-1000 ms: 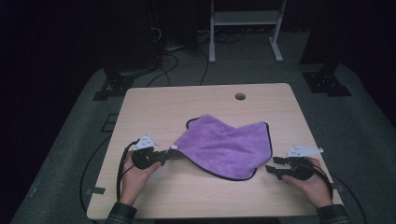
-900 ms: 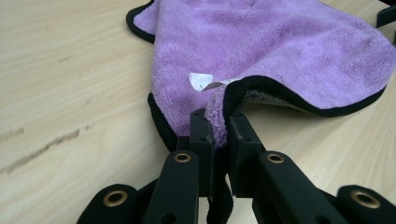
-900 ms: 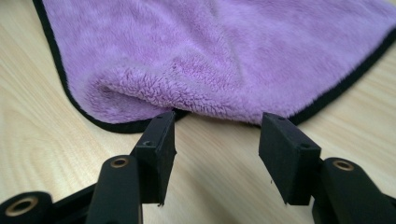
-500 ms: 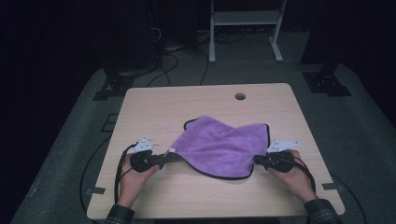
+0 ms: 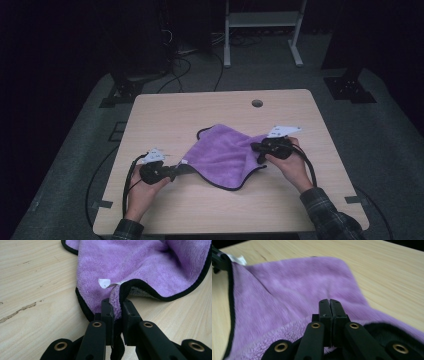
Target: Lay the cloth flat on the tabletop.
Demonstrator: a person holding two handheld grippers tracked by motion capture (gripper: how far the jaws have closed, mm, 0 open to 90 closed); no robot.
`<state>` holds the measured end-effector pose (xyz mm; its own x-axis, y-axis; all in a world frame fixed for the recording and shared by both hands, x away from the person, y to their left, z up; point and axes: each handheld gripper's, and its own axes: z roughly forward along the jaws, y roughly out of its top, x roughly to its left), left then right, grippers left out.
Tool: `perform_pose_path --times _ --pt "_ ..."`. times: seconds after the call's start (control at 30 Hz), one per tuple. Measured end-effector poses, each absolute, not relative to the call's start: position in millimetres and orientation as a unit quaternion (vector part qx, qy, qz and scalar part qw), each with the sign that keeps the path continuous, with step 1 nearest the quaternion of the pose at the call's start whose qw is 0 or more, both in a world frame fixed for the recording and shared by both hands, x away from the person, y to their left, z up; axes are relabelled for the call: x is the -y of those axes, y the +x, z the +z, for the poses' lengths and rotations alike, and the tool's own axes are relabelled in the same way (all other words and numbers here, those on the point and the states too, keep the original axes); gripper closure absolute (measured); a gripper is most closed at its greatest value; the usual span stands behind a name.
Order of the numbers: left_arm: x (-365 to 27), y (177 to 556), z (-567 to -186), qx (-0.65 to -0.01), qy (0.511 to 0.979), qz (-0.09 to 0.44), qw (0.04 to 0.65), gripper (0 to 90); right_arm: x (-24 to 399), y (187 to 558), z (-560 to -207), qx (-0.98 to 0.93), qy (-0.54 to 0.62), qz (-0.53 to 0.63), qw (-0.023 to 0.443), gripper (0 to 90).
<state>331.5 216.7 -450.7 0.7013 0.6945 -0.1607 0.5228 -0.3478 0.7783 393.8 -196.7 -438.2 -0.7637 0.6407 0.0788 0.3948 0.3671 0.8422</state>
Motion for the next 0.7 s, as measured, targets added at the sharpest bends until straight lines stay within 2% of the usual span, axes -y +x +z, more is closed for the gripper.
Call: perform_pose_path --times 0.1,0.13,0.2,0.4,0.7 --pt "-216 332 -452 -0.374 0.817 0.097 0.429 81.6 179 400 -441 -0.818 0.307 0.472 0.12 83.4" --pt "-216 331 -453 -0.373 0.818 0.097 0.428 81.4 171 401 -442 -0.82 0.303 0.47 0.118 75.1" --pt "-217 331 -453 -0.372 0.818 0.097 0.428 81.3 170 400 -441 -0.822 0.301 0.469 0.116 72.4" --pt "-218 331 -454 -0.376 0.817 0.092 0.426 80.9 189 383 -430 -0.817 0.298 0.481 0.113 60.1" --pt "-217 331 -452 -0.375 0.819 0.088 0.425 82.2 222 355 -435 -0.821 0.299 0.474 0.108 55.0"
